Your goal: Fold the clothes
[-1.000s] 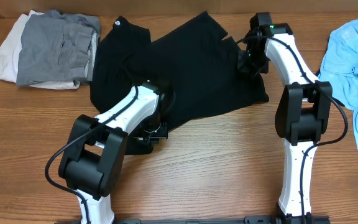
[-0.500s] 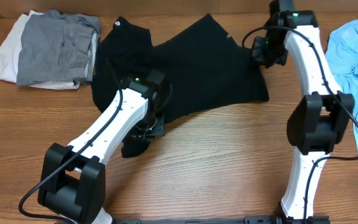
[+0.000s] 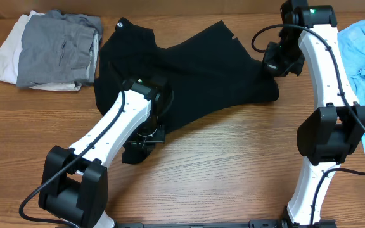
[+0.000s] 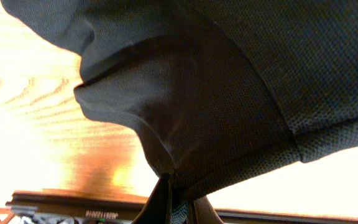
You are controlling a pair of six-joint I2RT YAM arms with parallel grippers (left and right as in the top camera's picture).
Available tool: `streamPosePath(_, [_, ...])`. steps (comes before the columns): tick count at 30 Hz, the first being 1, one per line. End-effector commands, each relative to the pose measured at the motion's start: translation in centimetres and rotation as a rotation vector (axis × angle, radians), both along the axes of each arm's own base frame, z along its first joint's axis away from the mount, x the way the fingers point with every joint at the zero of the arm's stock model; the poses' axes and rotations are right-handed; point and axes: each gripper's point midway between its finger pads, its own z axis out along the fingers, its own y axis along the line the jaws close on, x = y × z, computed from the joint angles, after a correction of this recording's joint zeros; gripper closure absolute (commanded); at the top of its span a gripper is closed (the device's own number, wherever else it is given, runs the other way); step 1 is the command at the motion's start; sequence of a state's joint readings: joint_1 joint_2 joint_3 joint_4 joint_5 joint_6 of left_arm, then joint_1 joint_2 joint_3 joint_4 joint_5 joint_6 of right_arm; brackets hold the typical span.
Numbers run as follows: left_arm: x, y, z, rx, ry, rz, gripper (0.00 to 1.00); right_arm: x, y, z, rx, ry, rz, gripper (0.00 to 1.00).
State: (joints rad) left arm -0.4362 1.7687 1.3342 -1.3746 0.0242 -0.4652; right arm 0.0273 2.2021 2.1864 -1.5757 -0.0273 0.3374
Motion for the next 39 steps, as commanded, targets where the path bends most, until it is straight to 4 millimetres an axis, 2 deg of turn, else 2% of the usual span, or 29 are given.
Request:
streamPosePath(1, [-0.6,0.2,0.9,-0.004,0.014,0.005,0.96,-1.2,-1.4,2.1,-0.062,-0.003,-0.070,0.96])
streamPosePath(4, [-1.0,0.4,1.0,0.003,0.029,0.005,0.96,-2.7,-2.1,2.0,-0.102,0.058,-0.102,0.96])
streamPosePath(11, [-1.4,0.6,1.1,0.011,0.047,0.004,0.96,-3.9,-3.4,2.4,-0.175,0.065,-0.168,0.96])
streamPosePath(15, [-1.9,0.8,1.3,0.019,0.072,-0.007,0.96,-5.9,-3.5,2.1,-0.184,0.107,-0.175,0.96])
streamPosePath(19, [-2.1,0.9,1.4,0.024,0.081,-0.006,0.96,-8.3,-4.4,2.2,-0.254,0.108,-0.235,0.96])
streamPosePath(23, [-2.8,1.2,1.6,0.039,0.107,0.002,0.96,-9.2,-4.3,2.1,-0.237,0.056,-0.241,0.96])
streamPosePath(27, [-3.3,1.4,1.8,0.048,0.129,0.001,0.96,-10.3,-4.3,0.9,-0.242,0.091,-0.233,0.96])
streamPosePath(33, [-4.4,0.7,1.9,0.068,0.151,-0.037,0.96,-12.1,-4.4,-2.4,-0.254,0.167,-0.240,0.96])
streamPosePath(35, [-4.8,0.4,1.9,0.075,0.156,-0.053,0.92,-12.7,-4.4,-3.3,-0.259,0.182,-0.277,0.96])
streamPosePath(37, [-5.2,0.0,2.0,0.084,0.158,-0.058,0.90,-13.0,-4.4,-3.6,-0.256,0.181,-0.294,0.96])
streamPosePath(39, [-5.3,-0.2,2.0,0.087,0.157,-0.068,0.84,-13.0,-4.4,-3.5,-0.256,0.175,-0.294,0.96])
